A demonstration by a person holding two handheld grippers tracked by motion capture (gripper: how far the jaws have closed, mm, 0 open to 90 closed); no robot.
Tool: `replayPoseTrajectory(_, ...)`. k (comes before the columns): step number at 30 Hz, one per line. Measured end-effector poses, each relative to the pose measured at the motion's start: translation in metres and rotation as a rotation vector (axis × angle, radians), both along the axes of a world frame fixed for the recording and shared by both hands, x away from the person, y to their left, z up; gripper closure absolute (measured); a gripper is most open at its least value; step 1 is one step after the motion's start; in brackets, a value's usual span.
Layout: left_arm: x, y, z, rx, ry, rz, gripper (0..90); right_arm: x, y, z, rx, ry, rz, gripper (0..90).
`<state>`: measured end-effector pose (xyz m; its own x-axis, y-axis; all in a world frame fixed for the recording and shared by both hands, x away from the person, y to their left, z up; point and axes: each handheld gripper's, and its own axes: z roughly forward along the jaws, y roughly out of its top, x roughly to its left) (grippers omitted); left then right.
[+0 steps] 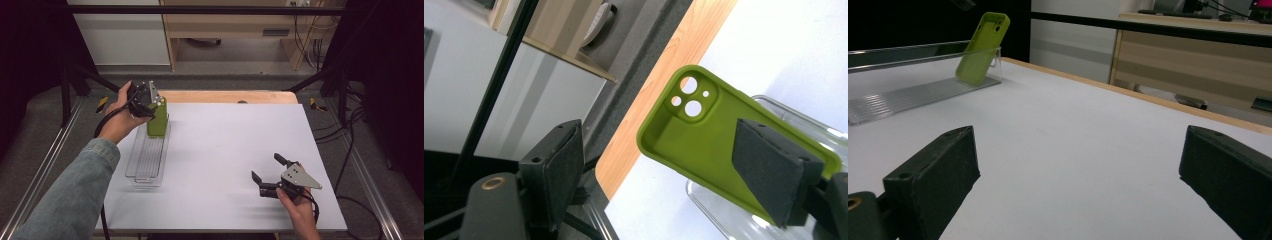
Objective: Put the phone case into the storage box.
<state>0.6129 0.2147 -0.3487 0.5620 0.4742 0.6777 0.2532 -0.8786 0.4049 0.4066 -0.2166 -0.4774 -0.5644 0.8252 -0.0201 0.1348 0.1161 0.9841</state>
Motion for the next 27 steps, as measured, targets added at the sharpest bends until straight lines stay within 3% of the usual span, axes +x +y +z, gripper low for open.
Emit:
replayPoseTrajectory(4, -0.003, -0.003, -0.003, -0.019, 0.022, 0.015, 17.1, 0.000, -0.001, 0.000, -0.001, -0.003, -0.008, 2.8)
replayPoseTrajectory(12, -0.009, -0.007, -0.003, -0.042, 0.030, 0.030, 14.7, -0.001, -0.001, 0.001, 0.010, 0.000, -0.004, 2.7)
replayPoseTrajectory(20, -0.018, -0.015, -0.001, -0.132, 0.039, 0.042, 12.0, -0.002, -0.001, 0.002, 0.017, 0.000, -0.004, 2.4)
replayPoseTrajectory(27, -0.029, -0.027, -0.003, -0.175, 0.052, 0.040, 10.1, -0.002, -0.002, 0.004, 0.041, 0.004, -0.006, 2.4)
